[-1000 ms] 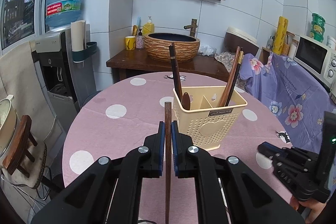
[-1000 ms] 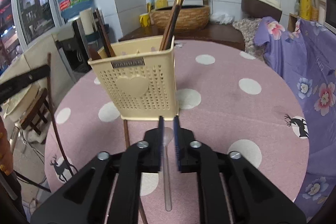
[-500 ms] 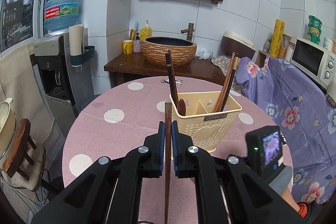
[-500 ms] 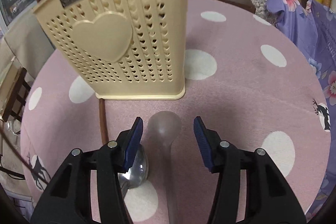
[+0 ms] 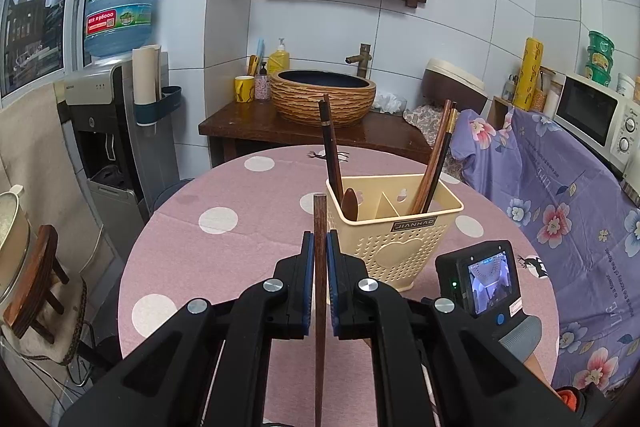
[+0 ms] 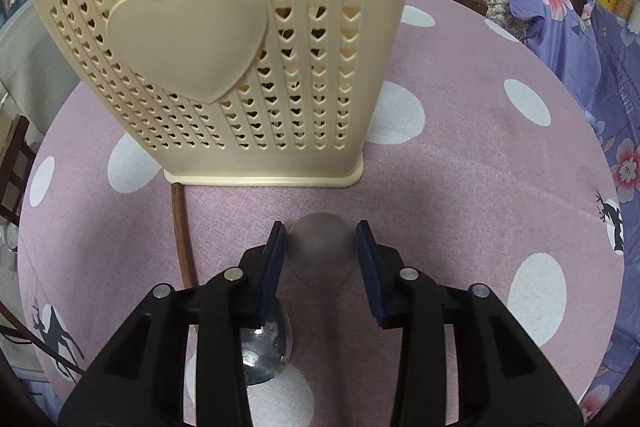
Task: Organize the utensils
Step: 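Lift both held utensils up over the cream basket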
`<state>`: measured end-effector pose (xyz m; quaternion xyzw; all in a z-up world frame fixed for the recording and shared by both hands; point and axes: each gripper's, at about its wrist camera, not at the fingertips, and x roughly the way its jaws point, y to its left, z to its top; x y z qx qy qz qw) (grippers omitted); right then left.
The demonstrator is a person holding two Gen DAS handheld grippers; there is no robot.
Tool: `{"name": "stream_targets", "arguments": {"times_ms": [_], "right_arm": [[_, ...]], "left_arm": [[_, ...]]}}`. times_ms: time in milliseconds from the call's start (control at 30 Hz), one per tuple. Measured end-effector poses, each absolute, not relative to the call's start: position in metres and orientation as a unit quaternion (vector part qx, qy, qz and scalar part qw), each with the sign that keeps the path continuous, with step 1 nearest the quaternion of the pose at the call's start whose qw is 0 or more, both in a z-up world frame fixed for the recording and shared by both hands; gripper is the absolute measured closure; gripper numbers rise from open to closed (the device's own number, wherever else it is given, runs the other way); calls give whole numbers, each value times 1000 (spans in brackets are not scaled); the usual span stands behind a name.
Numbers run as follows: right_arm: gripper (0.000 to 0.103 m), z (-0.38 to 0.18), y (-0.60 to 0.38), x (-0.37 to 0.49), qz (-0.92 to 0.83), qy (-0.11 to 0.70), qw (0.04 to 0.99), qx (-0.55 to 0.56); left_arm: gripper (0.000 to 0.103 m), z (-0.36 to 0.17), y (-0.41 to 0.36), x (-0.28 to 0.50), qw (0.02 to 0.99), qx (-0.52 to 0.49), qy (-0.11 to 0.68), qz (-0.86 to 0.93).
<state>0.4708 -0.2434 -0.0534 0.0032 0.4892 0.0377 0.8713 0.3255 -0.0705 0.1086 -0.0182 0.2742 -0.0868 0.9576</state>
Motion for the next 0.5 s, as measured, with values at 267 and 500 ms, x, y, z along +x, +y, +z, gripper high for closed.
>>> {"name": "stream_targets", "arguments": {"times_ms": [267, 500], "right_arm": [[66, 3, -272, 437, 81, 410, 907, 57], [66, 58, -295, 397, 105, 349, 929, 70]], "left_arm": [[95, 109, -71, 324, 958, -20, 273, -89], [95, 109, -70, 324, 958, -21, 272, -88]]}}
